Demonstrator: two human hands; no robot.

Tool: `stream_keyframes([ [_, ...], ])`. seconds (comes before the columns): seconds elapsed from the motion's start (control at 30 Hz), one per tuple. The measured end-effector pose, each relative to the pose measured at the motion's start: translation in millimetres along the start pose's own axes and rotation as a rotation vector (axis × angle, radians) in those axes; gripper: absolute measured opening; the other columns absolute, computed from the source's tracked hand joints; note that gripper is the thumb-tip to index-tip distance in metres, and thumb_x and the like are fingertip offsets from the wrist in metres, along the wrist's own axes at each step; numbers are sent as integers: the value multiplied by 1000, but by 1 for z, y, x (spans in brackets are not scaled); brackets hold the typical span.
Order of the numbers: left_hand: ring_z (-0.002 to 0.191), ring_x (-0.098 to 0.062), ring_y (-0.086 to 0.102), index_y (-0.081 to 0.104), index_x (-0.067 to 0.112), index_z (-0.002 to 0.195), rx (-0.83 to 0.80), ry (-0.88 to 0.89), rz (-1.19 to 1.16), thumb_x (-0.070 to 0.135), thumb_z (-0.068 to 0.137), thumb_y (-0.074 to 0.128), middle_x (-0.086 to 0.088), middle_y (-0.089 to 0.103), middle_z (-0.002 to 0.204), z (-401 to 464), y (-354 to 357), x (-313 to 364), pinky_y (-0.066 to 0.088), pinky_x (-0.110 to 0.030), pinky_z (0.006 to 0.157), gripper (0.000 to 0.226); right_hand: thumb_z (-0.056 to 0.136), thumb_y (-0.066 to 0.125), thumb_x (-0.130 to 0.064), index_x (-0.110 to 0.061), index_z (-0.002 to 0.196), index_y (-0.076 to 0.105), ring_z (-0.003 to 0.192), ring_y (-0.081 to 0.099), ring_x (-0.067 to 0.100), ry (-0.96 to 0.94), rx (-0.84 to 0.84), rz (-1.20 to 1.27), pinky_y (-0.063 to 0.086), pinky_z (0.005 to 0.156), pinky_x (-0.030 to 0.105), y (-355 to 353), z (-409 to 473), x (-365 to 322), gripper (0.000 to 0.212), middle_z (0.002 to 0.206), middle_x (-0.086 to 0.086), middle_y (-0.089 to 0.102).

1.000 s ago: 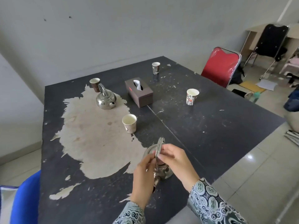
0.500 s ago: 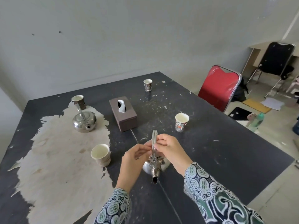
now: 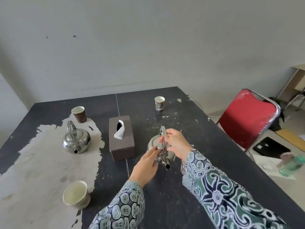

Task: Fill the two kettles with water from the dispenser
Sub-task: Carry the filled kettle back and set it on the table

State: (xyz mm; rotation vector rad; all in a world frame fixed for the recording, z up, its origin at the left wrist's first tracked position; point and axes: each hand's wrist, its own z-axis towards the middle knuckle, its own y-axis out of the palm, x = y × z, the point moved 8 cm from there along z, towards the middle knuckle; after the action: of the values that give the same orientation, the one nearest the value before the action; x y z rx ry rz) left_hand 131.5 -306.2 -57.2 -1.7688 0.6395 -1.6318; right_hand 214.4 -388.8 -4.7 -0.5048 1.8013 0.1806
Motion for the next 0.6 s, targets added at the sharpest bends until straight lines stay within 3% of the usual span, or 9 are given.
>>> stream_keyframes([
  [0.1, 140, -17, 26, 17, 38, 144, -77, -53, 94, 11, 89, 43, 14, 7, 157, 43, 14, -4, 40, -43, 105, 67, 91, 34, 4, -11, 86, 55, 79, 58, 22, 25, -16, -26, 37, 57, 30, -14, 45, 0, 26, 73, 7, 60],
  [0.27, 142, -20, 23, 6, 41, 145, -121, -154, 135, 10, 89, 43, 15, -3, 157, 106, 36, -21, 40, -42, 106, 74, 90, 37, 4, -9, 91, 56, 76, 53, 24, 52, -46, -84, 37, 68, 37, -25, 119, 6, 23, 72, 9, 60],
  [0.4, 145, -21, 11, 2, 40, 145, -178, -216, 221, 10, 90, 41, 14, -6, 157, 144, 48, -37, 31, -46, 112, 74, 86, 40, 4, -10, 85, 57, 61, 51, 18, 34, -50, -133, 33, 46, 24, -29, 155, 8, 22, 77, 13, 62],
  [0.47, 145, -21, 10, 0, 41, 145, -213, -234, 248, 8, 89, 40, 13, -7, 157, 159, 53, -41, 26, -48, 115, 76, 84, 40, 6, -12, 76, 56, 60, 51, 18, 29, -52, -161, 31, 45, 24, -34, 171, 10, 25, 80, 15, 64],
  [0.53, 145, -21, 11, -1, 43, 144, -239, -261, 276, 5, 88, 39, 15, -9, 157, 172, 58, -43, 20, -48, 117, 78, 83, 42, 7, -12, 74, 55, 67, 53, 22, 34, -52, -172, 41, 50, 33, -41, 186, 13, 25, 85, 18, 65],
  [0.6, 145, -22, 15, -4, 45, 143, -248, -287, 302, 2, 86, 38, 18, -13, 155, 183, 61, -45, 16, -50, 117, 83, 85, 42, 7, -10, 83, 57, 74, 56, 26, 49, -52, -151, 52, 70, 51, -48, 200, 15, 22, 87, 19, 66],
])
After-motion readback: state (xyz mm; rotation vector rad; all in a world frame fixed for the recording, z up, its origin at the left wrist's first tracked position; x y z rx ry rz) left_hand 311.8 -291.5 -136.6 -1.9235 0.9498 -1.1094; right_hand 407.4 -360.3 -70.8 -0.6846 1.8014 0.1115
